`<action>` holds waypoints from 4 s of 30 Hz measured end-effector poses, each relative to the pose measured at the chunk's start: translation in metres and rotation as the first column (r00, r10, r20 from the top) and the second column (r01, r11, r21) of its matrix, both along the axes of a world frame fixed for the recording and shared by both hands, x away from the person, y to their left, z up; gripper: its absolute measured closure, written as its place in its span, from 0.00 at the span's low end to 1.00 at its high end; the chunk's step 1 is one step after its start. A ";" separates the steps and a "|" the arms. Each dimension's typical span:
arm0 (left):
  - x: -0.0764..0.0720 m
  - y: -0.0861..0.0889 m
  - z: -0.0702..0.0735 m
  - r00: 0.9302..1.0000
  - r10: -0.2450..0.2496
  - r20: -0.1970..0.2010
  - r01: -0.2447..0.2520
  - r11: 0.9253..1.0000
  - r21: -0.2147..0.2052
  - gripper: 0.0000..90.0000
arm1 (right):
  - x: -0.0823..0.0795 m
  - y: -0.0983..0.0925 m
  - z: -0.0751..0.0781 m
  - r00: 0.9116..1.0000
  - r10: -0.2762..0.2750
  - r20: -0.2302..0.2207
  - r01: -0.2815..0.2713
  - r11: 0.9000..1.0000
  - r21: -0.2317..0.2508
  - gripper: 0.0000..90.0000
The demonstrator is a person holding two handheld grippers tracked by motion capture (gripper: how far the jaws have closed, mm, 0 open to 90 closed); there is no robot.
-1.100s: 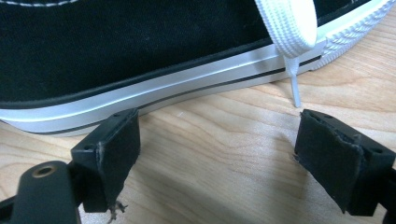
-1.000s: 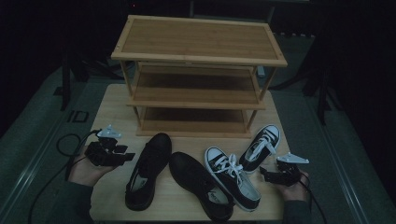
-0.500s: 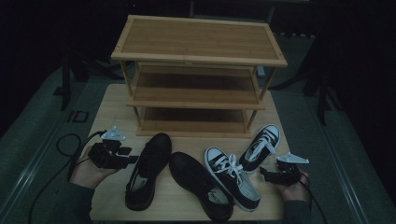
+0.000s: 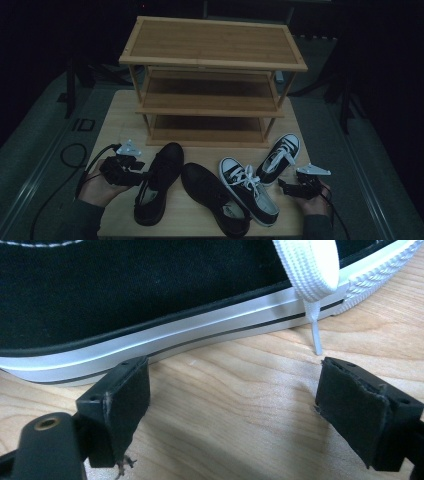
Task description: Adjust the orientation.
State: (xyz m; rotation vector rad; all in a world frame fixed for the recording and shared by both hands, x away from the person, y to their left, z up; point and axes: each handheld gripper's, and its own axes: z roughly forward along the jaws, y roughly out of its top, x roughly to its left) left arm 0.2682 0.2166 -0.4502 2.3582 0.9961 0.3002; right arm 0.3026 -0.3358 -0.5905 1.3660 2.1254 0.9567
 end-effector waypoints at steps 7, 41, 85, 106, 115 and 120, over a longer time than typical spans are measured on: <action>0.003 -0.006 -0.011 0.999 0.004 -0.034 -0.003 0.999 0.034 0.63 | 0.000 0.000 0.000 1.000 0.000 0.000 0.000 1.000 0.000 0.16; 0.039 0.016 -0.023 0.987 0.163 -0.004 -0.163 0.987 -0.017 0.98 | 0.000 0.000 0.000 1.000 0.000 0.000 0.000 1.000 0.000 0.16; 0.053 0.051 -0.008 0.972 0.232 0.043 -0.227 0.969 -0.093 0.52 | 0.001 0.000 0.000 1.000 0.006 -0.001 -0.006 1.000 0.001 0.15; 0.039 0.043 0.018 0.983 0.175 0.057 -0.169 0.982 -0.087 0.53 | 0.001 0.000 0.000 1.000 0.006 -0.001 -0.006 1.000 0.001 0.15; 0.039 0.027 0.024 0.990 0.136 0.047 -0.132 0.988 -0.081 0.53 | 0.001 0.000 0.000 1.000 0.008 -0.001 -0.008 1.000 0.001 0.15; 0.035 0.018 0.026 0.993 0.110 0.052 -0.106 0.991 -0.078 0.54 | 0.001 0.000 0.000 1.000 0.007 -0.001 -0.007 1.000 0.002 0.15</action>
